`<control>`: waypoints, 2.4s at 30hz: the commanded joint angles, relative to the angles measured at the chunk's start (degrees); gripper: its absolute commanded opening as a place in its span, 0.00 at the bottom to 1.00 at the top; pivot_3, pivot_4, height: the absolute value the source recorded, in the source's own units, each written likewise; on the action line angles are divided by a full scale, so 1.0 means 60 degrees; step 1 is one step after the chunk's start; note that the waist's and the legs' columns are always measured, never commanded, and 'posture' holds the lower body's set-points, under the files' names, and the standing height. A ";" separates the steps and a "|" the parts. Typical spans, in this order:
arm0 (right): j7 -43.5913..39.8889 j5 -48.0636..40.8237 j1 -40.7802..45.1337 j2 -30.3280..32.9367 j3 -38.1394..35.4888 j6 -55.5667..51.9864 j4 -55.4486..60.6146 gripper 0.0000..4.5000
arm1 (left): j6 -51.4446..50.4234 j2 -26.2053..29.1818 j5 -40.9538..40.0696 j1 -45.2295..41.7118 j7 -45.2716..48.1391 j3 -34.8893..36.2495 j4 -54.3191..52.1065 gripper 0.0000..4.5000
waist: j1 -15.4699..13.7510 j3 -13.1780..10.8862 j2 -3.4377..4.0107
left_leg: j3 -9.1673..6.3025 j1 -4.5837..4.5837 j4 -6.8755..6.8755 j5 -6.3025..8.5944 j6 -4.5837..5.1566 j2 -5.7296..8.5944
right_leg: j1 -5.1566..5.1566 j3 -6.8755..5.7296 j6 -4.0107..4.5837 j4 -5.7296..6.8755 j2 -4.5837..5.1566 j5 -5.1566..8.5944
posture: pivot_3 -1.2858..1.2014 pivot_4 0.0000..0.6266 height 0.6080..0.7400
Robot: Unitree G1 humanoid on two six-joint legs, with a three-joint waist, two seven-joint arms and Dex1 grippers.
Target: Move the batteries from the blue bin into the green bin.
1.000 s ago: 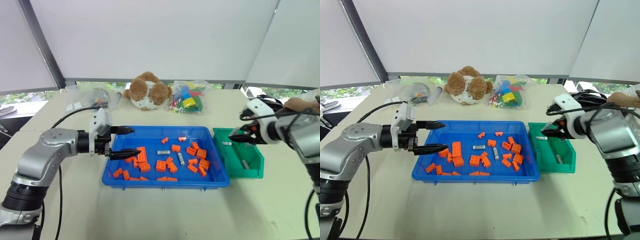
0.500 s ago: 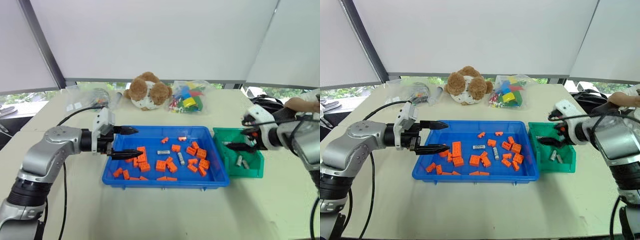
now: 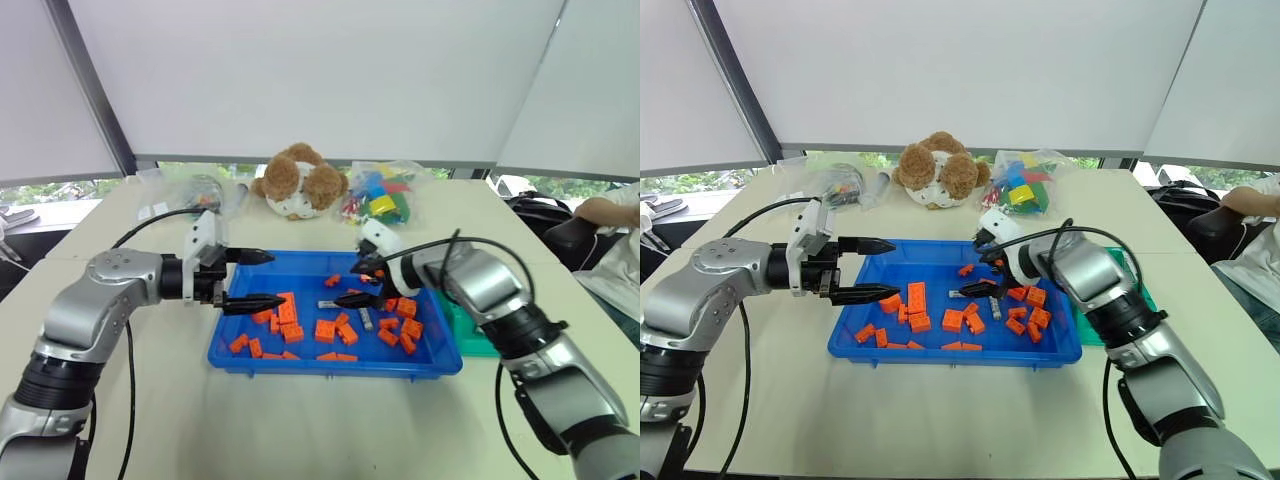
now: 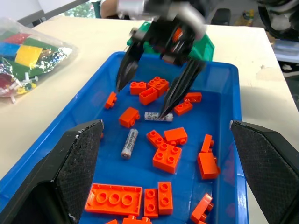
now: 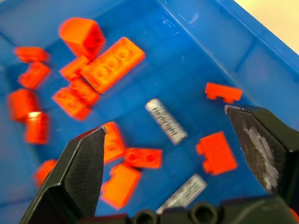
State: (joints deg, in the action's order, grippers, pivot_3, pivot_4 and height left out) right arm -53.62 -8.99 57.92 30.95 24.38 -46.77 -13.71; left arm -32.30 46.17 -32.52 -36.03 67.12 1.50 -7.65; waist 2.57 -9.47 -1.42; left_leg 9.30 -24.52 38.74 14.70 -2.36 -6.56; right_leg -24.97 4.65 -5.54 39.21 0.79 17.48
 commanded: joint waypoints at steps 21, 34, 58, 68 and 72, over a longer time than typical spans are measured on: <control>-0.0692 0.2298 0.0754 -0.1956 0.0364 0.3138 -0.4505 0.58 | -0.0173 0.0262 -0.0236 0.0315 -0.0533 0.0521 -0.0780 1.00 | 0.0012 0.0000 0.0000 | -0.0014 0.0006 0.0016 0.0000 -0.0001 -0.0004 | 0.0020 -0.0014 -0.0001 0.0008 -0.0001 -0.0001 | 0.52 0.24 0.90; -0.0892 0.1451 0.0493 0.0313 -0.1764 -0.0333 0.0674 0.00 | -0.0302 0.0204 -0.0317 0.0289 -0.0443 0.0449 -0.0818 1.00 | -0.0104 -0.0005 0.0007 | -0.0029 -0.0012 0.0023 0.0003 -0.0001 -0.0004 | 0.0020 -0.0028 -0.0002 0.0006 0.0005 0.0000 | 0.52 0.24 0.90; 0.0390 0.0267 -0.3169 0.4418 -0.4728 -0.1925 0.2304 0.98 | 0.0224 -0.0164 0.0182 -0.0211 0.0231 -0.0122 -0.0010 1.00 | -0.0251 -0.0002 0.0007 | -0.0019 0.0008 0.0030 0.0013 0.0018 -0.0002 | 0.0029 -0.0013 0.0001 -0.0001 0.0002 0.0000 | 0.52 0.24 0.90; -0.1040 -0.1058 -0.2693 0.4232 -0.2980 -0.1620 0.5138 0.99 | 0.0225 -0.0256 0.0246 -0.0321 0.0267 -0.0176 0.0022 1.00 | -0.0278 -0.0003 0.0009 | -0.0028 0.0005 0.0025 0.0022 0.0033 -0.0003 | 0.0028 -0.0018 0.0002 -0.0001 0.0000 0.0000 | 0.52 0.24 0.90; -0.1131 -0.0862 -0.2616 0.3942 -0.2062 -0.1204 0.4861 0.99 | 0.0202 -0.0266 0.0239 -0.0338 0.0231 -0.0170 -0.0007 1.00 | -0.0302 -0.0003 0.0008 | -0.0029 0.0003 0.0044 0.0031 0.0048 -0.0003 | 0.0035 -0.0019 0.0003 -0.0001 0.0003 0.0001 | 0.52 0.24 0.90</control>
State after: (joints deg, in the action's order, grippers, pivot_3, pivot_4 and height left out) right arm -60.10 -14.72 41.29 54.91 11.24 -55.63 15.42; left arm -31.95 44.57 -30.96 -36.60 68.53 -0.28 -6.89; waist 0.75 -9.48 -1.36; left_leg 9.13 -24.50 39.01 14.89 -2.07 -6.58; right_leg -24.76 4.53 -5.52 39.20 0.81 17.49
